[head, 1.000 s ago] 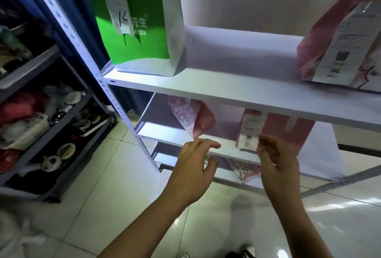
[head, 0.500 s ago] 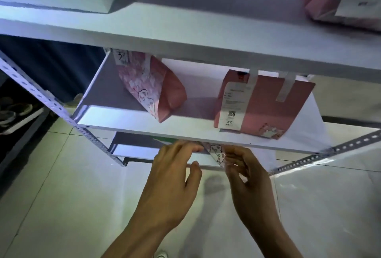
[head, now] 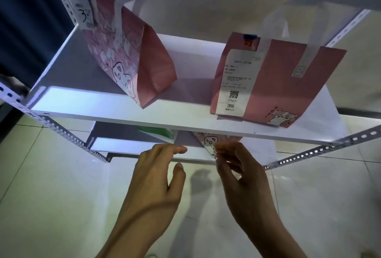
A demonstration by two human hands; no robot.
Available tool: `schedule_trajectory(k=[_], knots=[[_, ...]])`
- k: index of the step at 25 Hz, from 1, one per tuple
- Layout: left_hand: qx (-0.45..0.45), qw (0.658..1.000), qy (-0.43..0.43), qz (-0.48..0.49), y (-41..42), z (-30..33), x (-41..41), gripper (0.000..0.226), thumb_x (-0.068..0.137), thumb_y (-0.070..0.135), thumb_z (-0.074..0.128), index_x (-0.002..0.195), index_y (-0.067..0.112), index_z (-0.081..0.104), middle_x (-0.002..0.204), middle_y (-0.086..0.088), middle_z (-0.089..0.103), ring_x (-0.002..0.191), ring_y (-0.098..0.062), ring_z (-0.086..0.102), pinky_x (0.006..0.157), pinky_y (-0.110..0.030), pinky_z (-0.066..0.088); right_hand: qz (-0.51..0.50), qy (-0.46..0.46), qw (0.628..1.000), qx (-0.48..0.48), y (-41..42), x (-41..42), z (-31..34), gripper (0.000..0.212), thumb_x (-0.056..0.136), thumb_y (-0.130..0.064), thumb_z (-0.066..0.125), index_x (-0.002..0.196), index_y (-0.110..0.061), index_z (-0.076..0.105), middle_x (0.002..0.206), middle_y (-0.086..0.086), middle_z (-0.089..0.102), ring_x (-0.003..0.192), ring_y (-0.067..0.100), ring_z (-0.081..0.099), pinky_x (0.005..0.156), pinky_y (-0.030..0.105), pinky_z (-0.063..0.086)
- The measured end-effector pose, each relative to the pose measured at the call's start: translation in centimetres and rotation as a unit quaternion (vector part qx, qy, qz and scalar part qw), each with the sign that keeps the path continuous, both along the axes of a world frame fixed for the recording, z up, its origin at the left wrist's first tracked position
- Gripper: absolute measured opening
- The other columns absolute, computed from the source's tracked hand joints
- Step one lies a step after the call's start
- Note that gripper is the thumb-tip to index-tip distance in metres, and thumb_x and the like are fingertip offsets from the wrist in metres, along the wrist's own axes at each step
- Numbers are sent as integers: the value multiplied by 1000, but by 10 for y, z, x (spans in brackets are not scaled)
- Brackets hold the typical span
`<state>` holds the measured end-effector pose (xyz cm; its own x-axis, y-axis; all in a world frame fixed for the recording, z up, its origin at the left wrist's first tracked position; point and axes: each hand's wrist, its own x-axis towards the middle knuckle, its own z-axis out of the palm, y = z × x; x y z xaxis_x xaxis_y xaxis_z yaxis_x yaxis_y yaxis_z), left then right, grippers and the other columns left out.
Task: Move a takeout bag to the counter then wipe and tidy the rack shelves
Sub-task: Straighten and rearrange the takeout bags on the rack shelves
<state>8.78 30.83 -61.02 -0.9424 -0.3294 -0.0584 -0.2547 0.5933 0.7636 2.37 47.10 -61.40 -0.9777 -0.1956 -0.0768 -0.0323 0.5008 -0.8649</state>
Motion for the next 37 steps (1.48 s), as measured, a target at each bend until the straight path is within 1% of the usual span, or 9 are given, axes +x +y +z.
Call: schedule_trajectory(k=[4,12,17,20,22,25,30,33,37], knots=[[-10,1000,13,3,-17,-13,-6,32,93,24,54,116,47,54,113,38,47,98,-6,46,83,-3,32,17,-14,1000,7,-22,-3,-9,21,96,-17,61,108,-34,61,112,-16,67,105,1,63,90,19,52],[-34,999,7,36,-94,-26,-5,27,96,26,52,117,44,53,116,32,50,108,2,44,78,-4,35,43,31,997,-59,-134,-25,-20,22,95,-8,61,114,-19,62,111,-4,68,101,7,65,92,25,54],[-31,997,12,65,-161,-23,-5,29,97,26,47,119,43,54,120,32,51,118,7,40,86,-5,37,-82,-15,985,-151,-227,-58,-24,45,90,-23,73,130,-25,53,125,-3,60,117,13,58,103,37,48],[-23,997,7,77,-194,-22,-7,28,97,27,46,118,44,54,120,31,50,118,8,37,95,-22,42,-114,25,987,-110,-261,-76,-36,37,88,-34,73,119,-21,57,119,2,62,112,22,62,101,45,49],[-23,997,6,80,-210,-23,-8,28,98,27,46,119,44,53,120,31,50,119,8,37,96,-22,40,-147,24,984,-97,-272,-85,-46,28,91,-34,69,112,-18,61,115,6,66,108,28,64,97,48,51],[-21,996,-3,81,-227,-27,-10,28,99,27,45,120,43,53,120,30,50,117,12,35,95,-18,37,-188,40,976,-104,-276,-93,-53,13,96,-28,63,99,-16,65,98,4,70,94,26,66,87,41,53],[6,996,-4,84,-238,-33,-18,34,98,24,46,125,43,47,119,30,47,114,6,44,93,-28,48,-141,84,971,-172,-254,-92,-55,15,103,-12,53,89,-9,57,69,-8,59,59,-6,55,59,11,43],[37,991,34,124,-240,-37,-29,50,95,18,48,139,40,39,134,25,47,120,7,45,101,-24,41,-100,113,966,-209,-232,-90,-54,13,104,-2,48,93,-2,55,68,-7,66,60,-7,61,54,7,45],[104,969,53,219,-240,-43,-38,65,97,16,49,152,38,22,154,18,31,130,-1,41,111,-37,39,-79,129,967,-207,-216,-89,-53,11,104,-2,48,97,-5,56,77,-21,73,67,-4,69,55,9,50]])
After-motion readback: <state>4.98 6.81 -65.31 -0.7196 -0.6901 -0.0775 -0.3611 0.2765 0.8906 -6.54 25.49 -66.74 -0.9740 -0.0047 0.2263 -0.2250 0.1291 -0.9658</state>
